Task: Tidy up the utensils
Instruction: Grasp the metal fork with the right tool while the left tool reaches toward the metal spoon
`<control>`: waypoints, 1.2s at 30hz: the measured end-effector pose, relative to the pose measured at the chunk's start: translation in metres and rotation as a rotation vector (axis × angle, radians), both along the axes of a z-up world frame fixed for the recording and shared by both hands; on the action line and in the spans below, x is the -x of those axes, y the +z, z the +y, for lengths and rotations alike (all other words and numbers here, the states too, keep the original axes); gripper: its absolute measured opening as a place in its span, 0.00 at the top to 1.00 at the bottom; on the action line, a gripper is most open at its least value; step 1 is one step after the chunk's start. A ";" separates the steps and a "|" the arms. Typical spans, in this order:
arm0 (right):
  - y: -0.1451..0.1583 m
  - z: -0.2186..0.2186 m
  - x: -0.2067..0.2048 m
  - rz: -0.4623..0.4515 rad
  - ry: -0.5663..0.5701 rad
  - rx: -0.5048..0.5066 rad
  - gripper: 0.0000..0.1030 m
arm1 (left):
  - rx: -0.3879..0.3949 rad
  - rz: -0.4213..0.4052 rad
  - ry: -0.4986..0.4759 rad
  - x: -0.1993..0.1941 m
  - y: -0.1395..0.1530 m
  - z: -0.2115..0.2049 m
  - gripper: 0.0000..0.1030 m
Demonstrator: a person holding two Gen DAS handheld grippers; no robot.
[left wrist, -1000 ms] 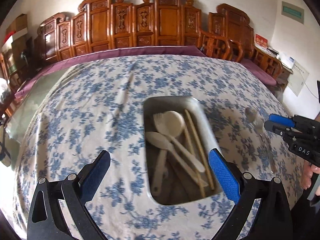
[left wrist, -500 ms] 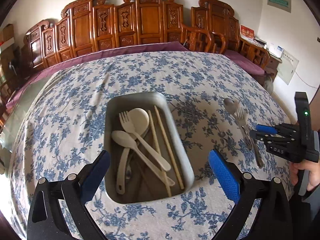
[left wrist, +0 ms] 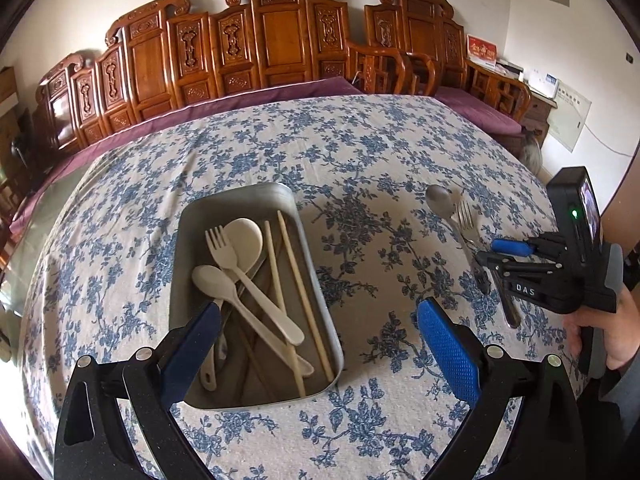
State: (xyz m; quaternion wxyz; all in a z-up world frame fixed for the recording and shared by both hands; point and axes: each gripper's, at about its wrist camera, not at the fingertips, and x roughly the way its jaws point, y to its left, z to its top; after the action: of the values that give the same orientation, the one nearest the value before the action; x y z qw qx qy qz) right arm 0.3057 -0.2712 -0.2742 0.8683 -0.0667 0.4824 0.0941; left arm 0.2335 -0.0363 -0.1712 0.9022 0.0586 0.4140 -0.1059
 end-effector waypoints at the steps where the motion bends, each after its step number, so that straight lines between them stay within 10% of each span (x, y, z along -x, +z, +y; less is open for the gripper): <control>1: 0.000 -0.002 -0.001 0.003 0.000 -0.001 0.79 | -0.002 0.002 -0.003 0.000 0.000 -0.003 0.08; 6: 0.001 -0.018 -0.002 0.020 -0.013 0.006 0.92 | 0.009 0.002 -0.030 -0.005 0.002 -0.025 0.08; 22: 0.007 -0.073 0.000 0.006 -0.122 -0.094 0.92 | -0.033 0.024 -0.139 -0.052 -0.030 -0.128 0.09; 36: 0.000 -0.080 -0.002 0.008 -0.152 -0.041 0.92 | 0.022 0.194 -0.133 -0.103 -0.074 -0.166 0.59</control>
State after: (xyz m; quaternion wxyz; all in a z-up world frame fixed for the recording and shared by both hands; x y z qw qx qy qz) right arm 0.3075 -0.3512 -0.2741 0.8721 -0.0116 0.4876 0.0383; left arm 0.3365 -0.2027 -0.2455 0.8495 0.0656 0.4932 -0.1754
